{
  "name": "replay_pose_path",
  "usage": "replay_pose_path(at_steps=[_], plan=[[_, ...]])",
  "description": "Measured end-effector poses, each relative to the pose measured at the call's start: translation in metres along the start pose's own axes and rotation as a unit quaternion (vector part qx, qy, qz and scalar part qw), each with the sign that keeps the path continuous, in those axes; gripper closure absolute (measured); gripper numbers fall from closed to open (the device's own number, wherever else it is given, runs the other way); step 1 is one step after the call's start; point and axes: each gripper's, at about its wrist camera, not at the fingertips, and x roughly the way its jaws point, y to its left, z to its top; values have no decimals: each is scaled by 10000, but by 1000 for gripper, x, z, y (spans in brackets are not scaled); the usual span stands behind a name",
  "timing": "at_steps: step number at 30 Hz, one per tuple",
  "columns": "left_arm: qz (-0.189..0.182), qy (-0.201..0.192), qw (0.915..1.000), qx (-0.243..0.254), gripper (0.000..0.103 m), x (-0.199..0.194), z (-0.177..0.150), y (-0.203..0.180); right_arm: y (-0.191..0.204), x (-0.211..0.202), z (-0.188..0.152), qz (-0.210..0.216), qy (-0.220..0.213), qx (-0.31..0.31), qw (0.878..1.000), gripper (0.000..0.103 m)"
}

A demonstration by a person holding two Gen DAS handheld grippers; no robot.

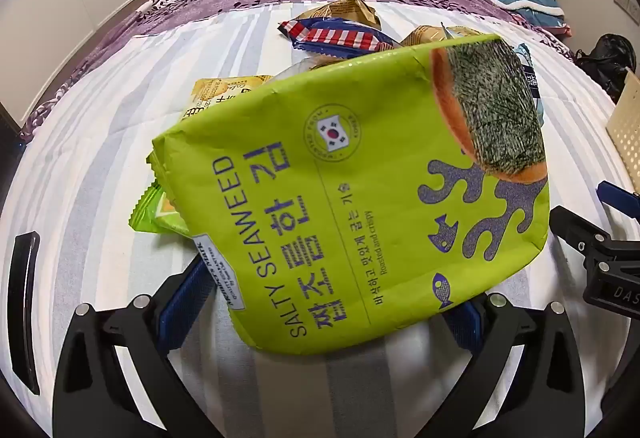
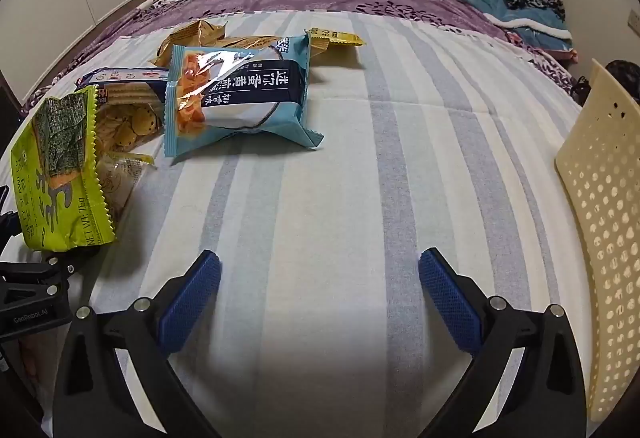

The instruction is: Organize snacks

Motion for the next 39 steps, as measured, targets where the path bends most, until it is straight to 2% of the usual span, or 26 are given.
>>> replay_pose_path(at_steps=[39], plan=[[-54, -12, 10000, -33, 2, 0, 0, 1, -1, 3, 2, -2, 38, 1, 10000, 5]])
